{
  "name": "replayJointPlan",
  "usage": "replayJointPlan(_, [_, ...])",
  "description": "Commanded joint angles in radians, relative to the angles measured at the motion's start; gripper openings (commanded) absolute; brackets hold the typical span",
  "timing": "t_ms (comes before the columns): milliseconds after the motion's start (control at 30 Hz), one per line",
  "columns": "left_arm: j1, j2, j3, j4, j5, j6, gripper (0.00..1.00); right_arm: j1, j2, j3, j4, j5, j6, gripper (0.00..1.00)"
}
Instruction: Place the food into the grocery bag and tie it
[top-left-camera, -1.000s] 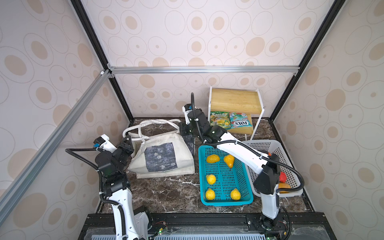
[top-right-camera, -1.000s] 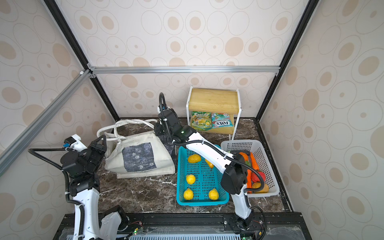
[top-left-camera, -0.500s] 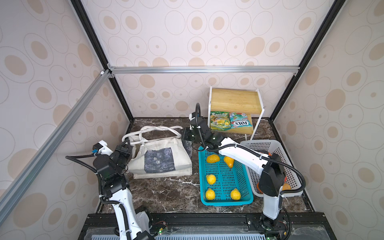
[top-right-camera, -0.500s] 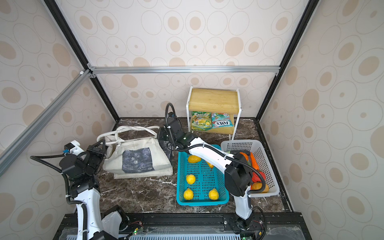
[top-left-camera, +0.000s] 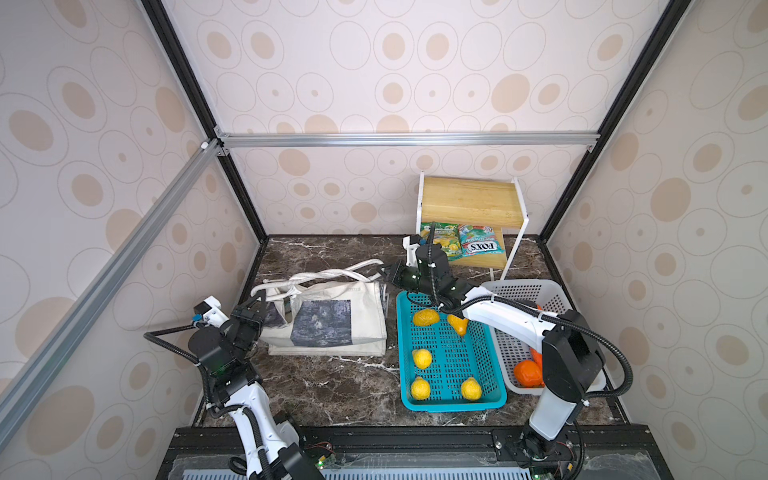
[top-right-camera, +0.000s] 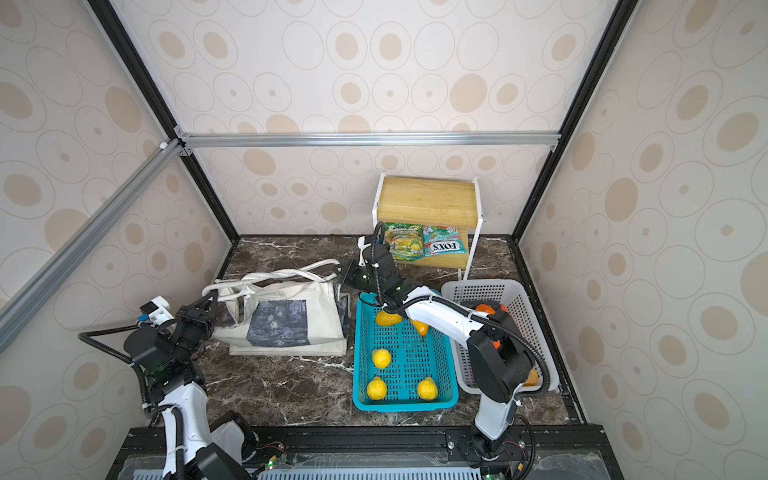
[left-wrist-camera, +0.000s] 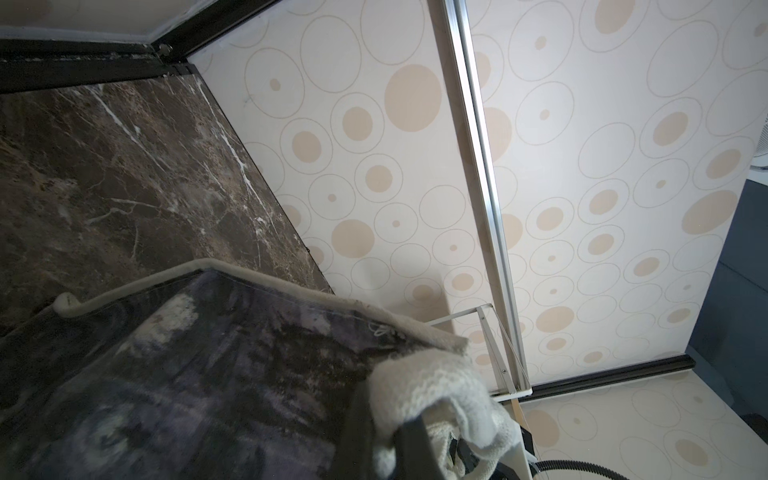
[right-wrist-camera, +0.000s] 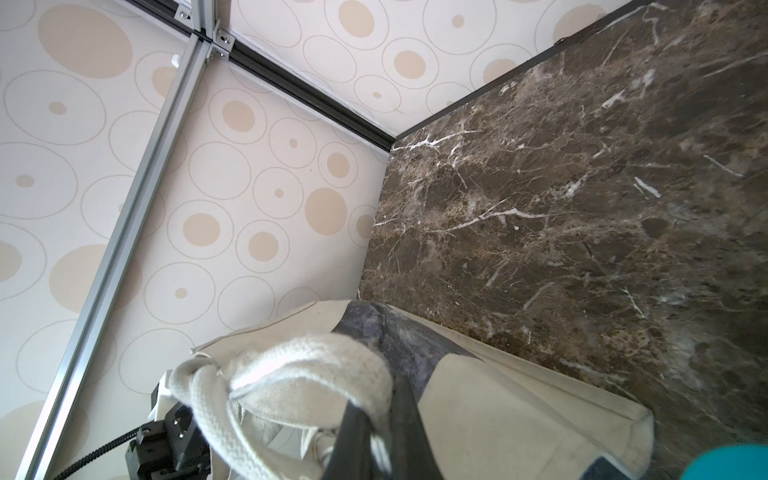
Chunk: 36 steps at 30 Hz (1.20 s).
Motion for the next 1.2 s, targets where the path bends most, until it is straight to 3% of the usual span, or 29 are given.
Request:
replayJointPlan(0, [0.135,0.014,0.006,0.066,-0.375,-0.033,0.00,-0.198,-0.067,0.011,-0.175,0.373,-0.078,0.00])
replayJointPlan(167, [0.144,0.004,-0.012,0.065,-0.383,-0.031,0.00,-0.229,-0.082,0.021,-0.219,0.415,-0.088,0.00])
replayJointPlan(333, [0.140,0.000,0.001,0.094,-0.378,-0.051,0.00,-0.224,-0.082,0.066,-0.238,0.446,-0.177,0.00])
replayJointPlan(500, [-0.014,-0.046,0.091,0.019,-0.510,0.016,0.00,-0.166,0.000,0.171,-0.213,0.456,-0.295,0.00])
replayJointPlan(667, [-0.062,0.032,0.152,0.073,-0.527,0.006,0.00,-0.108,0.062,0.265,-0.272,0.559,-0.324,0.00])
replayJointPlan(800, [-0.250,0.172,0.289,0.078,-0.610,0.078,0.00,-0.062,0.132,0.375,-0.293,0.625,-0.373,0.00])
replayJointPlan(900, [-0.327,0.258,0.378,0.089,-0.625,0.106,0.00,-0.055,0.193,0.469,-0.335,0.637,-0.381,0.00])
replayJointPlan(1000, [-0.342,0.314,0.457,0.102,-0.630,0.105,0.00,-0.053,0.209,0.506,-0.322,0.660,-0.406,0.00])
replayJointPlan(1167, [-0.344,0.406,0.617,0.128,-0.533,0.109,0.00,-0.049,0.199,0.541,-0.264,0.654,-0.463,0.00])
